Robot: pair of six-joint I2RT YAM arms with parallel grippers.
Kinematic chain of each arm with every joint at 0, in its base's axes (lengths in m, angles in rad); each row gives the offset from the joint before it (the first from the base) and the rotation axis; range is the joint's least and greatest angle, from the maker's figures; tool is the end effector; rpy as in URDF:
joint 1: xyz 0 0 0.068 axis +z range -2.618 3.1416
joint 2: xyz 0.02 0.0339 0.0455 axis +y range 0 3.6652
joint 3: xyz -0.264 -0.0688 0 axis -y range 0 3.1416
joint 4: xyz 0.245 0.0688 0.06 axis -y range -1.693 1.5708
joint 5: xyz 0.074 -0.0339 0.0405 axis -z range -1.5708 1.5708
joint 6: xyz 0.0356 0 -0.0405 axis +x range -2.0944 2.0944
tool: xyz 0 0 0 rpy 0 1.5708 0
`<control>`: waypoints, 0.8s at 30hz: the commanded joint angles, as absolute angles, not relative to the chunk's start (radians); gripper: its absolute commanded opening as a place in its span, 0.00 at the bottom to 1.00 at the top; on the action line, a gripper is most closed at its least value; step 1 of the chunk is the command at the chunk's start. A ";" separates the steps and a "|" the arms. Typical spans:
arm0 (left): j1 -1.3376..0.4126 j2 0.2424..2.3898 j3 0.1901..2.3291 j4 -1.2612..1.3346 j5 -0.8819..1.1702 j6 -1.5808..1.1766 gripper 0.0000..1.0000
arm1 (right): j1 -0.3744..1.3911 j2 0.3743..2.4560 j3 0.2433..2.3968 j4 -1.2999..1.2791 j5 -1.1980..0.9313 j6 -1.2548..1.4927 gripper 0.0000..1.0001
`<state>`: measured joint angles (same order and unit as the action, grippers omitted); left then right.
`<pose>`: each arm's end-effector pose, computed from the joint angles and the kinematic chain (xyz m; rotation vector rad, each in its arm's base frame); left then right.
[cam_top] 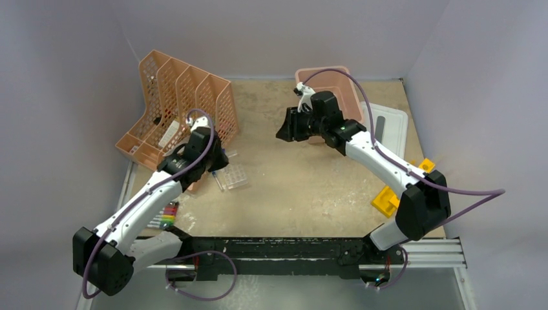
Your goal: Organize the chemistry lab equipment
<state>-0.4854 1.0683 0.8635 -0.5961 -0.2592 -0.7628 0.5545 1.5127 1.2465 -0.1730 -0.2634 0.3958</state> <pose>0.1992 -0.0948 0.2759 -0.4489 2.3157 -0.3086 0.2969 0.1947 0.3244 -0.3419 2.0752 0.8557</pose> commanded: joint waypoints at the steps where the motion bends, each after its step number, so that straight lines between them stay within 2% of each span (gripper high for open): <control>1: -0.486 1.059 0.940 -0.409 -0.078 -0.646 0.12 | 0.554 1.521 1.333 -0.090 -0.510 0.471 0.46; 9: -0.486 1.117 0.973 -0.222 0.141 -0.595 0.12 | 0.554 1.609 1.442 0.020 -0.636 0.622 0.59; 16: -0.486 1.152 1.005 -0.191 0.206 -0.550 0.12 | 0.555 1.713 1.550 -0.086 -0.644 0.645 0.59; 24: -0.486 1.176 1.027 -0.205 0.216 -0.516 0.12 | 0.555 1.776 1.567 -0.106 -0.715 0.663 0.56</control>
<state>-0.4854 1.1728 0.9806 -0.2501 0.1886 -0.5560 0.5545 1.7752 1.5162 -0.0948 -0.6422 0.6415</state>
